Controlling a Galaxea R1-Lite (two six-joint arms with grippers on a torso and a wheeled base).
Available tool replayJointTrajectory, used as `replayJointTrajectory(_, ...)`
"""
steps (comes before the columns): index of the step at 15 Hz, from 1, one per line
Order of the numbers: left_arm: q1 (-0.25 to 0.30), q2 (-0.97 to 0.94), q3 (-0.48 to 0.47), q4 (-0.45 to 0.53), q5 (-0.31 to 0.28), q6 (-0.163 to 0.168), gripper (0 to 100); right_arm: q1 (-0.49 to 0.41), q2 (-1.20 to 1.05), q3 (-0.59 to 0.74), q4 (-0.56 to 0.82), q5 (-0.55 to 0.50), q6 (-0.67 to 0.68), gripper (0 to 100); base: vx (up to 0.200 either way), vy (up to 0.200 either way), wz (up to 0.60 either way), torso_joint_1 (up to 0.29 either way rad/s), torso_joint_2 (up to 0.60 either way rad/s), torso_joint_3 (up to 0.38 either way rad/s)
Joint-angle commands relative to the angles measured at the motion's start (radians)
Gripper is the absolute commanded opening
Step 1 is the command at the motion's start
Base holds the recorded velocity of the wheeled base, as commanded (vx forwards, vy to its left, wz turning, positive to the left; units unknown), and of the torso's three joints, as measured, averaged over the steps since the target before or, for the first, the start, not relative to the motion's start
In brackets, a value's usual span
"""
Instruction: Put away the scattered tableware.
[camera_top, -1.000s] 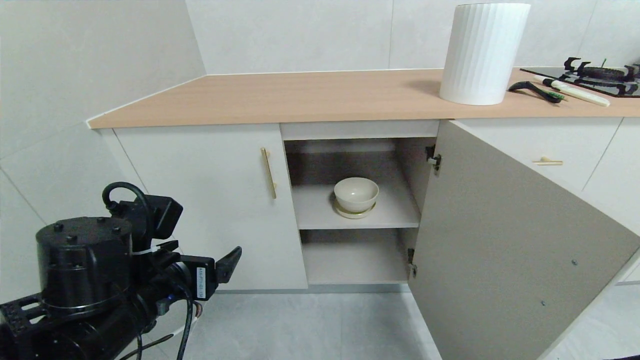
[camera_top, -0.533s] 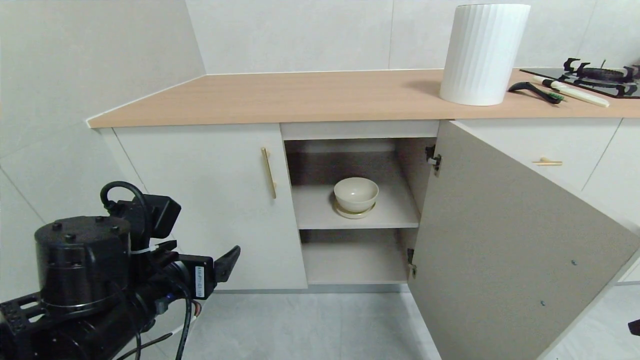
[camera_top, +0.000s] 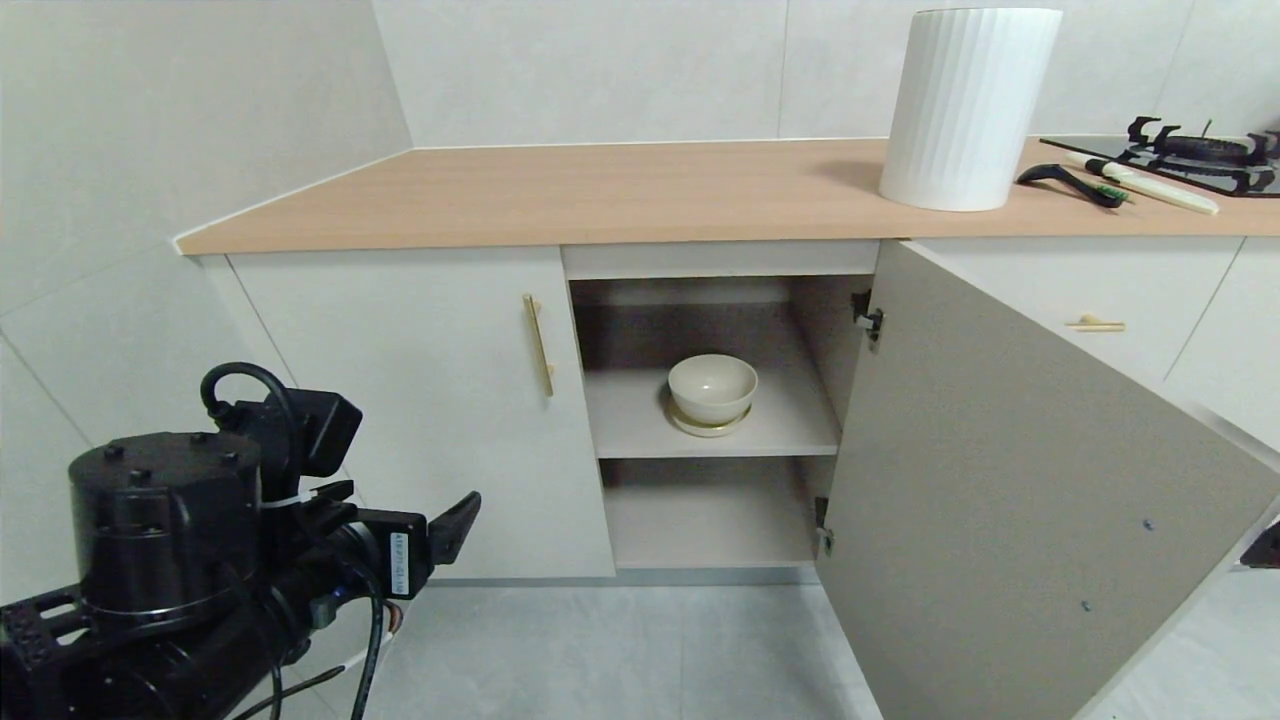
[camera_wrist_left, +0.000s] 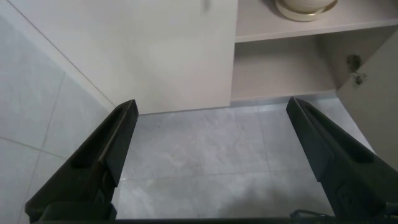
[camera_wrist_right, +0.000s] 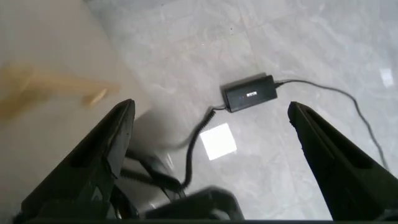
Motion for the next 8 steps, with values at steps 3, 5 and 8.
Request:
replayJointTrajectory(3,0.000,-0.001,0.000,-0.001,0.001,-0.001,100,-0.009,0.087,0.058,-0.093,0.013,0.001,100,0.000,0.000,0.00,0.000,0.00,0.000)
replayJointTrajectory(5,0.000,-0.003,0.000,-0.001,0.001,-0.001,100,0.000,0.091,0.073,-0.136,0.071,0.001,100,0.000,0.000,0.00,0.000,0.00,0.000)
replayJointTrajectory(8,0.000,-0.004,0.000,-0.001,0.001,-0.001,100,0.024,0.088,0.073,-0.137,0.123,0.004,100,0.000,0.000,0.00,0.000,0.00,0.000)
